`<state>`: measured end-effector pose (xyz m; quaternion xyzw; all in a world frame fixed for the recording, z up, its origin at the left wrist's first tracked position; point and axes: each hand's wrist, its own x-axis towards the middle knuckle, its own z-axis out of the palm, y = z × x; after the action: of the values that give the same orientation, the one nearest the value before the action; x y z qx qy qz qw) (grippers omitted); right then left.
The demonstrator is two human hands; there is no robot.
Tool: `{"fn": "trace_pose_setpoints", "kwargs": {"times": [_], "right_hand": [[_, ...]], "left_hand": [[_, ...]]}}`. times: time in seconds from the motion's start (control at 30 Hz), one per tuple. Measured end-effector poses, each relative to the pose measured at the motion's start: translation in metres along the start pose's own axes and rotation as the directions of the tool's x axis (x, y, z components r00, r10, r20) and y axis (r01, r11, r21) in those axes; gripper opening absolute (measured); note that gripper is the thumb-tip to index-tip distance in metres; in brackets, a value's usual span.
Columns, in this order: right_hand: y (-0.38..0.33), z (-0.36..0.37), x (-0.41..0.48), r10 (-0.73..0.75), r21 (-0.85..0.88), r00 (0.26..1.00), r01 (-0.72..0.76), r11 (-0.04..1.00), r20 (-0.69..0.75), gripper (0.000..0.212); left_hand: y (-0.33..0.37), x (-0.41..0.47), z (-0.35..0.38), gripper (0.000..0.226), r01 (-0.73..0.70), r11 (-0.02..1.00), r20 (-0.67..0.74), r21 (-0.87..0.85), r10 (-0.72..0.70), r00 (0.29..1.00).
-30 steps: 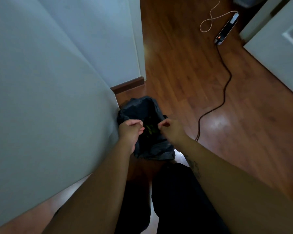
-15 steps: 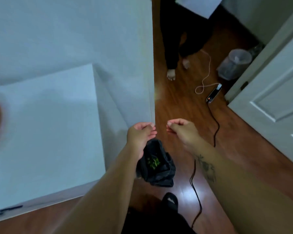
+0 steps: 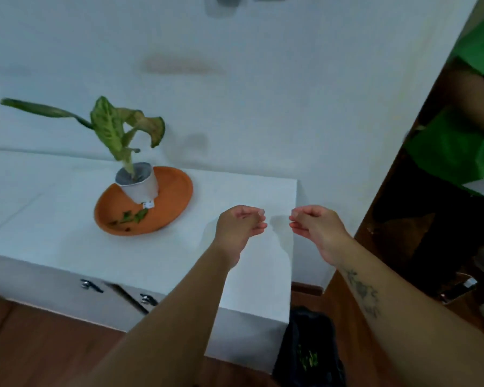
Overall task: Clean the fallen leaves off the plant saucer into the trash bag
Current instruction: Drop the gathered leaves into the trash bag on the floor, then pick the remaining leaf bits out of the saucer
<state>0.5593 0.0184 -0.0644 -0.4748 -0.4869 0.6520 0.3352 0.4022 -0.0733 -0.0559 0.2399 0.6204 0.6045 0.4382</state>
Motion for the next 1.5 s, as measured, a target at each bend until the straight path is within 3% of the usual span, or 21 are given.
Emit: {"fn": "trace_pose_setpoints", "kwargs": {"times": [0.27,0.43,0.53,0.6,0.73,0.93,1.1,1.27,1.33,1.4,1.5], "right_hand": [[-0.012,0.154,0.006,-0.044,-0.109,0.971,0.072,0.991,0.237,0.008],[0.004,0.249,0.019,-0.130,-0.325,0.940,0.236,0.916,0.315,0.008],[0.014,0.296,0.028,-0.268,-0.498,0.903,0.412,0.763,0.336,0.016],[0.023,0.327,0.033,-0.314,-0.585,0.843,0.531,0.613,0.437,0.021],[0.035,0.377,0.035,-0.231,-0.674,0.731,0.682,0.284,0.642,0.040],[0.049,0.425,0.039,0.034,-0.704,0.705,0.703,0.102,0.708,0.077],[0.058,0.415,0.043,0.111,-0.628,0.633,0.774,-0.078,0.766,0.068],[0.056,0.374,0.031,0.119,-0.539,0.547,0.837,-0.096,0.829,0.070],[0.048,0.357,0.032,0.072,-0.543,0.546,0.838,-0.059,0.835,0.070],[0.039,0.347,0.038,0.004,-0.614,0.614,0.789,0.033,0.789,0.067],[0.028,0.341,0.048,-0.022,-0.736,0.748,0.657,0.162,0.663,0.069]], "left_hand": [[0.031,0.019,-0.156,0.007,-0.054,0.997,-0.239,0.046,0.063,0.969],[0.042,0.045,-0.256,0.010,-0.046,0.989,-0.332,0.142,0.091,0.939],[0.048,0.064,-0.300,0.005,-0.048,0.965,-0.385,0.257,0.148,0.911],[0.049,0.080,-0.330,0.006,-0.028,0.921,-0.418,0.389,0.204,0.885],[0.049,0.109,-0.371,0.022,0.013,0.809,-0.371,0.588,0.256,0.893],[0.045,0.140,-0.398,0.043,0.053,0.732,-0.300,0.679,0.212,0.930],[0.039,0.151,-0.405,0.036,0.029,0.659,-0.222,0.752,0.211,0.952],[0.048,0.164,-0.406,0.038,0.052,0.638,-0.213,0.768,0.177,0.961],[0.052,0.171,-0.407,0.040,0.054,0.622,-0.189,0.781,0.153,0.970],[0.055,0.174,-0.403,0.045,0.057,0.575,-0.187,0.816,0.169,0.968],[0.056,0.165,-0.393,0.045,0.001,0.326,-0.105,0.945,0.303,0.947]]}}
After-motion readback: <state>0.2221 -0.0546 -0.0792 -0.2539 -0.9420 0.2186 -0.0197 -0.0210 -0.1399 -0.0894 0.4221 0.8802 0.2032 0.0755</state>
